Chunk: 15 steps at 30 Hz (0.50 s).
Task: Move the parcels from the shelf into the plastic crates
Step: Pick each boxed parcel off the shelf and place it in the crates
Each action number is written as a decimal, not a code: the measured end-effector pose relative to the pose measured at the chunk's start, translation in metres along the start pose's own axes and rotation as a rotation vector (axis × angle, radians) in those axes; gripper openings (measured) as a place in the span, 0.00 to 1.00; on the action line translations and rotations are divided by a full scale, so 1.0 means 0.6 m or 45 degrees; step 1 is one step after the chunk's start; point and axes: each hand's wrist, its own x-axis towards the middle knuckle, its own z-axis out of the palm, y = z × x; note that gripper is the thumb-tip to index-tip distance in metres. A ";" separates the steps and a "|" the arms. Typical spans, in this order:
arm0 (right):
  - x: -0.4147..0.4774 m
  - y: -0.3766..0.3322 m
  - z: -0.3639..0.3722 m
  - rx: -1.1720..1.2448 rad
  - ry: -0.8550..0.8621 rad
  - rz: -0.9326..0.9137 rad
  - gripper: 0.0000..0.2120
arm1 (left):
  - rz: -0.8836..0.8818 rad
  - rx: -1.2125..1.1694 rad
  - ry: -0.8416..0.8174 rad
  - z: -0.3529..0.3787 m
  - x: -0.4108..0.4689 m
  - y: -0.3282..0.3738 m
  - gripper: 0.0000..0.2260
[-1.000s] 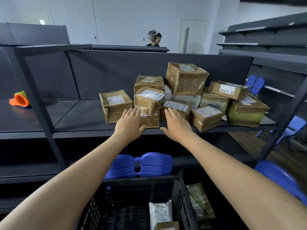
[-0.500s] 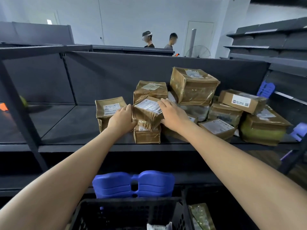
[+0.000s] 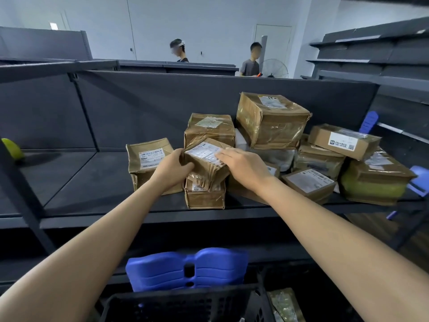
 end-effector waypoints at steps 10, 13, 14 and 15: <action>-0.018 0.006 -0.025 -0.081 0.419 -0.330 0.18 | -0.431 -0.717 -0.198 -0.035 -0.007 0.018 0.21; -0.030 -0.001 -0.041 -0.104 0.464 -0.406 0.17 | -0.485 -0.818 -0.305 -0.045 -0.019 0.028 0.21; -0.036 -0.002 -0.043 -0.104 0.475 -0.396 0.18 | -0.493 -0.834 -0.284 -0.045 -0.023 0.028 0.21; -0.043 -0.007 -0.046 -0.092 0.479 -0.338 0.19 | -0.497 -0.855 -0.242 -0.044 -0.031 0.029 0.21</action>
